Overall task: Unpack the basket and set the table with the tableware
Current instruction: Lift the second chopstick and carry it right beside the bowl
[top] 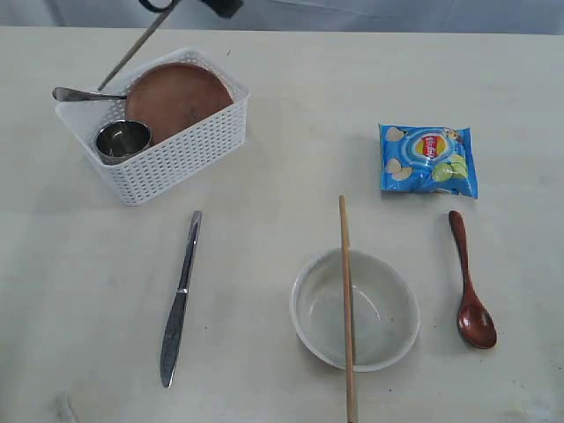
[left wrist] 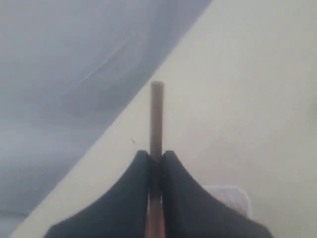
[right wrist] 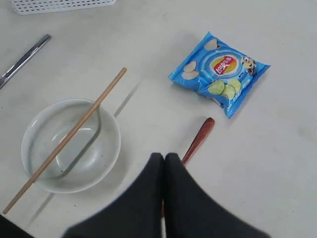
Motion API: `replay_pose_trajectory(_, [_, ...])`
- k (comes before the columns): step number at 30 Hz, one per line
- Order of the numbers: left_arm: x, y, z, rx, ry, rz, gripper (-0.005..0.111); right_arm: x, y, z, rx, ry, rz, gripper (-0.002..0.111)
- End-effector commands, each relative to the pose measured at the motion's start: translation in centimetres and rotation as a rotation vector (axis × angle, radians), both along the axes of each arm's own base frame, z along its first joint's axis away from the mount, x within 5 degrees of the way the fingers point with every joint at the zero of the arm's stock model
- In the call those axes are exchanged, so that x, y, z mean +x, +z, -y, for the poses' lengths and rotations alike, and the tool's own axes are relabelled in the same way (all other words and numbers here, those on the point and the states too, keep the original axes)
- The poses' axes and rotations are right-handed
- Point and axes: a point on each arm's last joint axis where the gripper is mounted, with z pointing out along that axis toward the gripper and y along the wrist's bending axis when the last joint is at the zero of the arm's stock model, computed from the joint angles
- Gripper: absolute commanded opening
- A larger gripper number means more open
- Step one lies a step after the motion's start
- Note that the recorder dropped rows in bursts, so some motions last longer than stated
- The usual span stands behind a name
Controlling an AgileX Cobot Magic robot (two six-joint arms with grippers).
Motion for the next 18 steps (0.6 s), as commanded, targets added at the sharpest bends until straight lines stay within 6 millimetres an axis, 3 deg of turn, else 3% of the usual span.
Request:
replay_pose_trajectory(1, [-2.1,2.8,0.0,-0.29,0.079,-0.123,0.0,0.2,0.2,0.7,-0.016,-0.08,0.038,0.0])
replay_pose_trajectory(7, [-4.2,3.9,0.9,-0.618,0.109,-0.38,0.0,0.2,0.1,1.1,-0.048,-0.104,0.046,0.0])
replay_pose_trajectory(8, [-4.5,3.5,1.4,-0.695,0.106,-0.459,0.0,-0.2,0.0,1.2,-0.041,-0.101,0.049,0.0])
replay_pose_trajectory(11, [-5.6,1.5,2.4,-0.715,0.103,-0.542,0.0,-0.8,-1.6,1.4,-0.022,-0.127,0.006,0.0])
replay_pose_trajectory(14, [-8.0,-1.2,5.0,-0.83,0.133,-0.637,0.0,-1.6,-3.2,0.6,0.051,-0.103,-0.126,0.0])
replay_pose_trajectory(18, [-10.9,-3.0,7.3,-0.877,0.142,-0.742,0.0,-1.8,-3.1,0.0,0.133,-0.097,-0.154,0.0])
